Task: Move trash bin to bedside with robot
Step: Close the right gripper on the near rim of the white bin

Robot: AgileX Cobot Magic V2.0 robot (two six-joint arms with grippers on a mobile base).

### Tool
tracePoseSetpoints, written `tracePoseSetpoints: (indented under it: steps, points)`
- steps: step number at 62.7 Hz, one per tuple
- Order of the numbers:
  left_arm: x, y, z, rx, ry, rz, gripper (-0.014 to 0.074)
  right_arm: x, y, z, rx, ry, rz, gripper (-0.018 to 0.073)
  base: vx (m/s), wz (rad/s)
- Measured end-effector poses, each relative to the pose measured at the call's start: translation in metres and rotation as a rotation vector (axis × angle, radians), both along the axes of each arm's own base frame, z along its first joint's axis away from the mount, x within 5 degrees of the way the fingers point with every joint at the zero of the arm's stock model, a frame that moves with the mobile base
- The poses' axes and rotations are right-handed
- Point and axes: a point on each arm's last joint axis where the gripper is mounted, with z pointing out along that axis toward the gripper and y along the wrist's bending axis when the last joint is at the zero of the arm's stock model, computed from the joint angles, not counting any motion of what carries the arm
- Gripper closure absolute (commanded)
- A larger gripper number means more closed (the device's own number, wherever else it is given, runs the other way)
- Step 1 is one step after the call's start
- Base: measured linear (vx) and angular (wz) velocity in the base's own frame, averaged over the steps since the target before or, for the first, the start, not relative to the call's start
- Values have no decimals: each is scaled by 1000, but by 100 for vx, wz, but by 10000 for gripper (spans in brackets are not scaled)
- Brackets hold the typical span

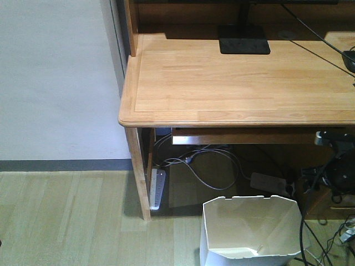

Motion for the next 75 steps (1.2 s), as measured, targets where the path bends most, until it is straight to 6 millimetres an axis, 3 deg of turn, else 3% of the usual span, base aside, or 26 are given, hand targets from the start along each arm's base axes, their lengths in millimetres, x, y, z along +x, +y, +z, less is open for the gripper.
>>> tracePoseSetpoints:
  steps: [12,27,45,75]
  points:
    - [0,0,0,0,0,0,602,8,-8,-42,-16,28,5,35,0,0]
    - [0,0,0,0,0,0,602,27,-31,-83,1,80,33,35,0,0]
    - [0,0,0,0,0,0,602,40,-37,-137,21,133,110,35,0,0]
    - [0,0,0,0,0,0,602,29,-33,-207,50,212,146,35,0,0]
